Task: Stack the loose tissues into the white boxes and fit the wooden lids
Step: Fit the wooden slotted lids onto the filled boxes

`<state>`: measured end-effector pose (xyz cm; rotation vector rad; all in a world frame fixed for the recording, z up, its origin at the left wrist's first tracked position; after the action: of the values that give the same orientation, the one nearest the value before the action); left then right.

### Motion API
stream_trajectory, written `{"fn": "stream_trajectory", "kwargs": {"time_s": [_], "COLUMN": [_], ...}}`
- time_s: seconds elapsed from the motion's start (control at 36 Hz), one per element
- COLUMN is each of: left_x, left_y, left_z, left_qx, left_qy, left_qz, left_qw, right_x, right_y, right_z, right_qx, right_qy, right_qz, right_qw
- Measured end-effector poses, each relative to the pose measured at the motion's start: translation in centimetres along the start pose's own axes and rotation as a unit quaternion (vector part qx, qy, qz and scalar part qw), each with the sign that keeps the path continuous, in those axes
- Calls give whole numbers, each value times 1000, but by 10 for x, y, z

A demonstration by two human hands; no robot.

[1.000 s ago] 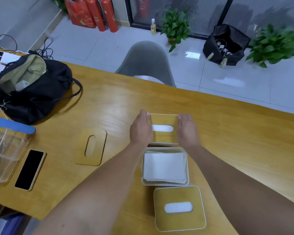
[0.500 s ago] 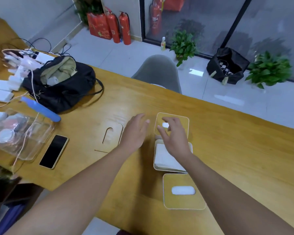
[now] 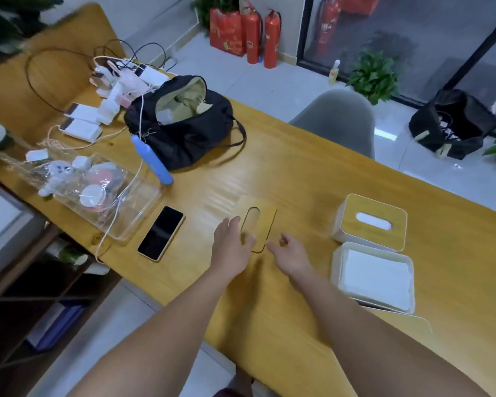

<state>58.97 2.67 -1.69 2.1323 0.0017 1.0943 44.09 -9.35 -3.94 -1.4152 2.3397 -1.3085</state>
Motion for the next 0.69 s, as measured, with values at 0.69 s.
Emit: {"fn": "stream_trajectory", "kwargs": {"time_s": [0.69], "left_x": [8], "left_y": [-32], "left_z": [16], "left_qx": [109], "left_qy": [10], "left_qz": [-284], "left_qw": [953], "right_x": [-34], "right_y": [22], "right_z": [-16], "right_qx": [-108], "right_qy": [-44], "right_qz": [221], "right_qw": [968]}}
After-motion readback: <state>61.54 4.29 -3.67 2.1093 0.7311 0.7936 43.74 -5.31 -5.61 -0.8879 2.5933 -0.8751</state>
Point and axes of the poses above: each hand's wrist, its own z-axis towards the middle knuckle, its own x-axis out of the back of the hand, y = z × x, the point moved 10 cm from there along z, towards the middle knuckle
